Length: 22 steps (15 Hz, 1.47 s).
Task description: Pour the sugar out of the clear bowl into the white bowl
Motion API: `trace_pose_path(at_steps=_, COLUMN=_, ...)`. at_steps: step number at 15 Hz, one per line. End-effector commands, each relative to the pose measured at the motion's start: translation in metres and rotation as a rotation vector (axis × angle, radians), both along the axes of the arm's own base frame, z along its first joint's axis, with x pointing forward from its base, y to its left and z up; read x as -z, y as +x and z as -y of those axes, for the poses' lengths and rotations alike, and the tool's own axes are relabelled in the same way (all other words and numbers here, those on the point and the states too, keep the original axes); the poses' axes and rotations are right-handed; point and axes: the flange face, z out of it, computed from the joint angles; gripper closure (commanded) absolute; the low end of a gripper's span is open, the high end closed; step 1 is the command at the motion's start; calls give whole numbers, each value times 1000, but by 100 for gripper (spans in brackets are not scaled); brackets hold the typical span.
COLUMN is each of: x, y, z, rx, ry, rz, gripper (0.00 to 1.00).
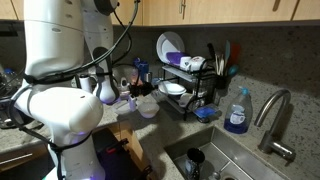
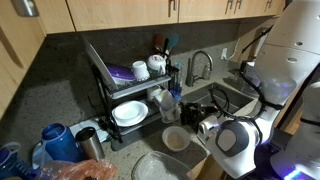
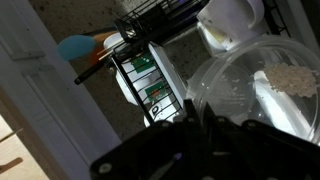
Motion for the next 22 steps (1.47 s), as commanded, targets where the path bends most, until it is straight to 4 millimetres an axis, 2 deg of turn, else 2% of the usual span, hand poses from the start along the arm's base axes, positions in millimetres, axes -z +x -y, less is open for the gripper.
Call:
trace_pose_path(at_steps=1, x=-4, y=4, z=-2, rx=6, ry=-24, rz=22, gripper=98)
trace_pose_path(at_steps=22, x=-18, y=5, z=0, rx=21, ry=-48, rz=95, gripper=98)
